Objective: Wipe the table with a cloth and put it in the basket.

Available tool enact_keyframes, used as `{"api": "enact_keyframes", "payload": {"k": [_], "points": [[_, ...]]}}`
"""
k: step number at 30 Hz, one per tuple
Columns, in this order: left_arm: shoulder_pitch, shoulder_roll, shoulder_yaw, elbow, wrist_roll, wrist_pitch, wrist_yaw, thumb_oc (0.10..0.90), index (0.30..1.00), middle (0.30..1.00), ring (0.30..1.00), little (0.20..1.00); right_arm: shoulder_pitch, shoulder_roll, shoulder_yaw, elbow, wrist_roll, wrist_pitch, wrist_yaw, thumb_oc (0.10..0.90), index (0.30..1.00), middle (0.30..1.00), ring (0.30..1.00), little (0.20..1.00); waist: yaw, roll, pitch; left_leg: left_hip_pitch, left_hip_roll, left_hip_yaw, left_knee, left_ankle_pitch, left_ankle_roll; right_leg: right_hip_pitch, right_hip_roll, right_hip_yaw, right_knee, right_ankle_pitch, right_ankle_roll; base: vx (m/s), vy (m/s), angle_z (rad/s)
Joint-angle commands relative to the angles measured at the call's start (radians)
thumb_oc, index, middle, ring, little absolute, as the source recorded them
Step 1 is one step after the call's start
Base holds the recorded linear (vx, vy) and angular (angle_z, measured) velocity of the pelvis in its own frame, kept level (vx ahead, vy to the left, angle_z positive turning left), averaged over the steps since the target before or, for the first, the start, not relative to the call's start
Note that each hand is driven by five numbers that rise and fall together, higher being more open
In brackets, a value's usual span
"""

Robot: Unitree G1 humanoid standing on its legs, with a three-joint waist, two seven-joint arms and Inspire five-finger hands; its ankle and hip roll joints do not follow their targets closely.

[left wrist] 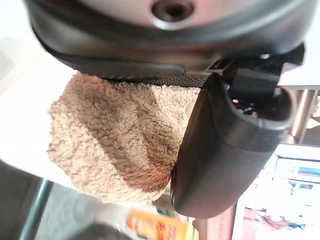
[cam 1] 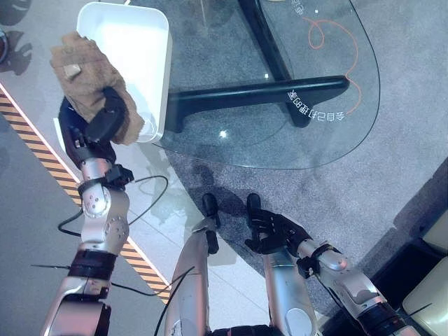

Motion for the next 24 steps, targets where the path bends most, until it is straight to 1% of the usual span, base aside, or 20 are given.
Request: {"api": "enact_keyframes", "payload": {"k": [1, 5, 6, 8, 10, 13, 14, 20, 24], "points": [[-0.105, 0.166, 0.099, -0.025, 0.104, -0.093, 0.055, 0.1, 0.3, 0.3, 0.3, 0.2, 0.089, 0.017, 0.113, 0.039, 0.045, 0.009, 0.024, 0.8, 0.9, 0.9, 0.9, 0.9, -0.008, -0.009, -0.027, -0.014, -0.022, 0.018, 0.115, -0.135, 0.032, -0.018, -0.004, 0.024, -0.162, 0.146, 0.05, 0.0, 0.0, 0.0], [-0.164, 0.221, 0.075, 0.041, 0.12, -0.074, 0.108, 0.1, 0.3, 0.3, 0.3, 0.2, 0.08, 0.018, 0.126, 0.045, 0.056, 0.003, 0.017, 0.8, 0.9, 0.9, 0.9, 0.9, -0.013, -0.013, -0.027, -0.036, -0.025, 0.013, 0.111, -0.137, 0.031, -0.041, -0.007, 0.021, -0.171, 0.159, 0.057, 0.0, 0.039, 0.03], [-0.193, 0.242, 0.061, 0.068, 0.136, -0.05, 0.138, 0.1, 0.3, 0.3, 0.3, 0.2, 0.073, 0.018, 0.131, 0.046, 0.063, 0.005, 0.013, 0.8, 0.9, 0.9, 0.9, 0.9, -0.016, -0.013, -0.027, -0.043, -0.026, 0.011, 0.11, -0.139, 0.031, -0.05, -0.008, 0.021, -0.171, 0.162, 0.059, 0.0, 0.034, 0.03], [-0.232, 0.264, 0.04, 0.106, 0.134, -0.029, 0.163, 0.1, 0.3, 0.3, 0.3, 0.2, 0.062, 0.018, 0.136, 0.046, 0.074, 0.008, 0.006, 0.8, 0.9, 0.9, 0.9, 0.9, -0.019, -0.014, -0.027, -0.052, -0.027, 0.008, 0.107, -0.139, 0.03, -0.062, -0.007, 0.021, -0.173, 0.167, 0.062, -0.01, 0.038, 0.01], [-0.283, 0.298, 0.013, 0.171, 0.127, -0.015, 0.174, 0.1, 0.3, 0.3, 0.3, 0.2, 0.046, 0.017, 0.143, 0.053, 0.085, 0.006, 0.002, 0.8, 0.9, 0.9, 0.9, 0.9, -0.025, -0.017, -0.027, -0.062, -0.028, 0.005, 0.097, -0.136, 0.027, -0.078, -0.007, 0.02, -0.178, 0.176, 0.066, -0.01, 0.018, 0.0], [-0.326, 0.326, -0.017, 0.223, 0.132, -0.005, 0.185, 0.1, 0.3, 0.3, 0.3, 0.2, 0.038, 0.013, 0.148, 0.05, 0.096, 0.011, -0.001, 0.8, 0.9, 0.9, 0.9, 0.9, -0.03, -0.021, -0.027, -0.074, -0.027, 0.004, 0.092, -0.135, 0.026, -0.092, -0.007, 0.019, -0.181, 0.182, 0.071, -0.01, 0.011, 0.04], [-0.358, 0.345, -0.037, 0.25, 0.148, 0.011, 0.199, 0.1, 0.3, 0.3, 0.3, 0.2, 0.037, 0.009, 0.151, 0.049, 0.1, 0.01, 0.001, 0.8, 0.9, 0.9, 0.9, 0.9, -0.035, -0.026, -0.027, -0.081, -0.025, 0.002, 0.088, -0.135, 0.025, -0.103, -0.006, 0.02, -0.181, 0.188, 0.073, 0.0, 0.0, 0.0], [-0.458, 0.389, -0.114, 0.337, 0.164, 0.035, 0.241, 0.1, 0.3, 0.3, 0.3, 0.2, 0.024, -0.001, 0.161, 0.053, 0.127, 0.0, 0.001, 0.8, 0.9, 0.9, 0.9, 0.9, -0.045, -0.036, -0.027, -0.1, -0.025, -0.006, 0.076, -0.138, 0.026, -0.129, -0.003, 0.019, -0.189, 0.202, 0.08, 0.0, 0.0, 0.0], [-0.514, 0.402, -0.156, 0.375, 0.165, 0.045, 0.233, 0.1, 0.3, 0.3, 0.3, 0.2, 0.017, -0.004, 0.166, 0.053, 0.144, -0.01, -0.002, 0.8, 0.9, 0.9, 0.9, 0.9, -0.049, -0.042, -0.027, -0.111, -0.026, -0.008, 0.07, -0.138, 0.025, -0.141, 0.0, 0.014, -0.192, 0.206, 0.083, 0.0, 0.0, 0.0]]}}
